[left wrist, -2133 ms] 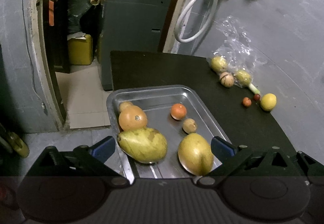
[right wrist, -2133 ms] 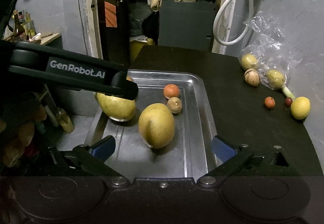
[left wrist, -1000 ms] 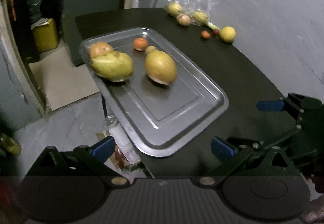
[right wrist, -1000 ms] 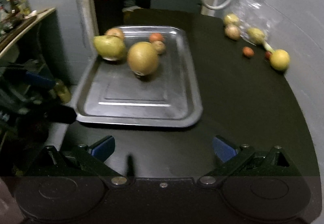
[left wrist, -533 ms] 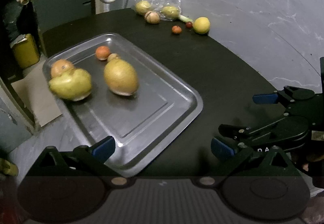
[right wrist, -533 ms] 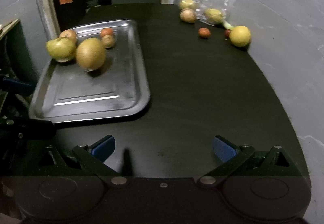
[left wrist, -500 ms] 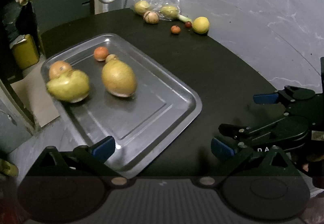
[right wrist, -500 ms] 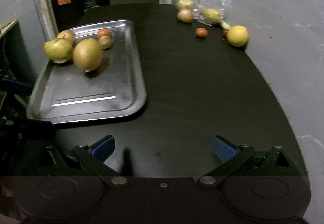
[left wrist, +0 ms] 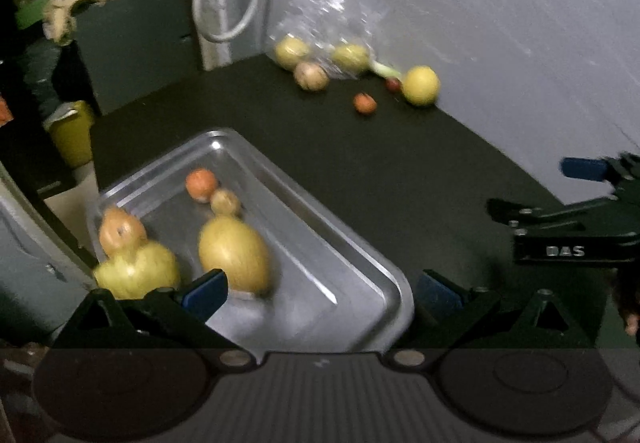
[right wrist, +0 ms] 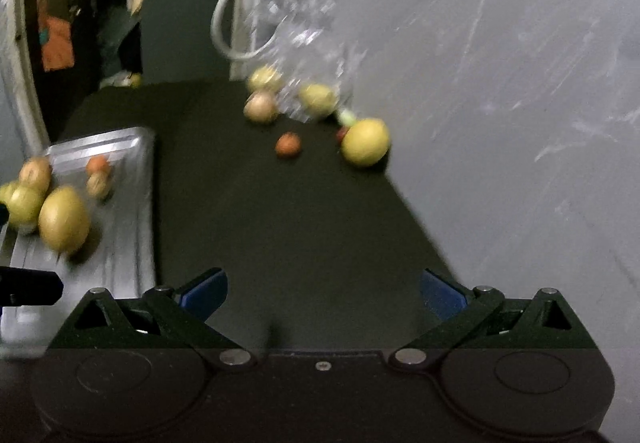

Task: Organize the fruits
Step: 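Move both tools away from the tray toward the remaining fruits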

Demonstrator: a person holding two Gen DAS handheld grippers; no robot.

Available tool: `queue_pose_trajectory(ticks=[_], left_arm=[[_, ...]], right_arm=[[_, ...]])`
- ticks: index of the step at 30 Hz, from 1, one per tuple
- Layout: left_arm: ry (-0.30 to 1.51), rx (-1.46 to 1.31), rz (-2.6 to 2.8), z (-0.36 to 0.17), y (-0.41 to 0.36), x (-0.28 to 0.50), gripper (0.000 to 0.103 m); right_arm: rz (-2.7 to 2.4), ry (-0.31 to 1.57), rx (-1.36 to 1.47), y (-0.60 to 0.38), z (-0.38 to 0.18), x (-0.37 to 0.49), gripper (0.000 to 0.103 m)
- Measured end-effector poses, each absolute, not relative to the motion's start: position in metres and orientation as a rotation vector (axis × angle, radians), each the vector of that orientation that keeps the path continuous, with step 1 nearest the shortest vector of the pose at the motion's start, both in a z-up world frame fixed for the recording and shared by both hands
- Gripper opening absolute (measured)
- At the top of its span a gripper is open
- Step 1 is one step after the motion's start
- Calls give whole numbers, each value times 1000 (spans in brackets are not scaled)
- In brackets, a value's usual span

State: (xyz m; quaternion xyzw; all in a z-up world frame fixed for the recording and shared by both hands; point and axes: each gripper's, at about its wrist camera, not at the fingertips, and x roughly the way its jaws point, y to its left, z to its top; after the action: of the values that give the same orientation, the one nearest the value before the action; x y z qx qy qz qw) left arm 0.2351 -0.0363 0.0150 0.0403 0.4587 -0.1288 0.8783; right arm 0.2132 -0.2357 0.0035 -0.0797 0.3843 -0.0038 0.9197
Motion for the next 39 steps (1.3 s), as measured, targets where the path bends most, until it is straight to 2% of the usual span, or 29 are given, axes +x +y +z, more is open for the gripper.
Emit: queue_pose_trajectory(ticks=[20, 34, 39], left_arm=[[887, 183, -187, 31, -81, 322, 102], [917, 212, -134, -5, -97, 384, 102], [857, 256, -199, -28, -103, 400, 102]], right_arm=[[29, 767, 80, -275, 7, 306, 102], [0, 789, 221, -286, -25, 359, 102], [-53, 790, 366, -290, -35, 378, 99]])
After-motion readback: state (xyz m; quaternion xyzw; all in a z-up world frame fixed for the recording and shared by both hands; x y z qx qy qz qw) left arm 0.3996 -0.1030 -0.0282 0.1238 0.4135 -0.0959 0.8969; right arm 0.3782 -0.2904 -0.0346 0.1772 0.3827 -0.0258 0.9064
